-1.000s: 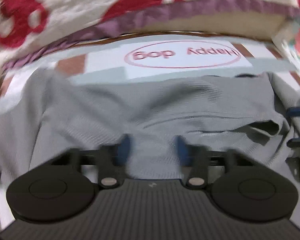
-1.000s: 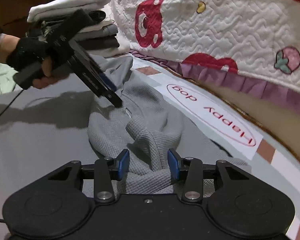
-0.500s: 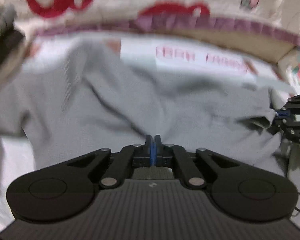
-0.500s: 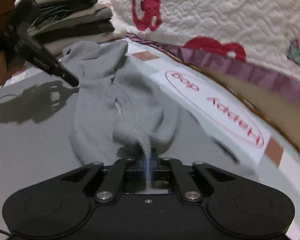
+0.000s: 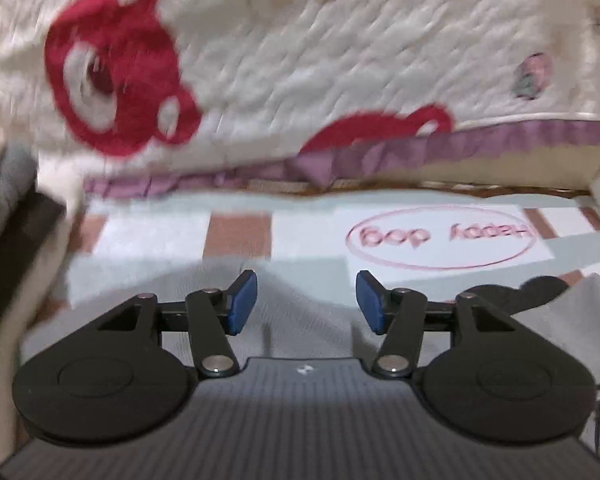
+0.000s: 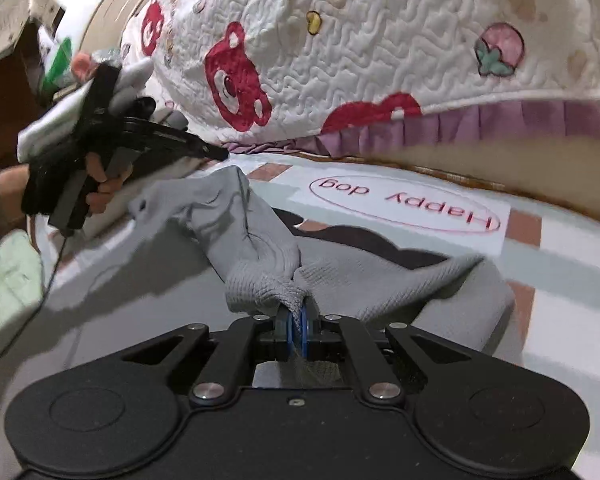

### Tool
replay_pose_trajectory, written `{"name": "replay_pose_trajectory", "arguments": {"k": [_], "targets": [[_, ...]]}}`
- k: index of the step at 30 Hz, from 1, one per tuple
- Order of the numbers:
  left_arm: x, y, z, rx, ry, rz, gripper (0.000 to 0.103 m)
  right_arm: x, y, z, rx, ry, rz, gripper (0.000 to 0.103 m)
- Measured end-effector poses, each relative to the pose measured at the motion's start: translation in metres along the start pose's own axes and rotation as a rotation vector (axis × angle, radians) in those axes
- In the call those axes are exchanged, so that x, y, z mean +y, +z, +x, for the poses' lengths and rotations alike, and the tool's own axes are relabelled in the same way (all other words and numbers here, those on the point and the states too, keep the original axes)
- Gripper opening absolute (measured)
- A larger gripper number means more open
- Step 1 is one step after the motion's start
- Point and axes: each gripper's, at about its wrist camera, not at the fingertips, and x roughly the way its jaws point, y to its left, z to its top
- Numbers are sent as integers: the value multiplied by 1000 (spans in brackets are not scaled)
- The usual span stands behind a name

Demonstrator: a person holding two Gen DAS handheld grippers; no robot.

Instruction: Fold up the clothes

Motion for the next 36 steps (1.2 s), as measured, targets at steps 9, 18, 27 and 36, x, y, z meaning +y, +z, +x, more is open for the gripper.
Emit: {"name": "replay_pose_trajectory", "arguments": {"k": [9, 18, 27, 36], "targets": [[21, -4, 56, 169, -16, -239, 54, -2, 0, -1, 8, 80, -57, 5], [40, -35, -26, -63, 68, -230, 5, -11, 1, -9, -24, 81, -22, 5], [76, -126, -96, 93, 157, -302, 16, -4, 0, 1, 1, 117, -39, 5], [28, -114, -117, -28, -43, 90, 47, -7, 7, -8, -91, 170, 52, 5]]}}
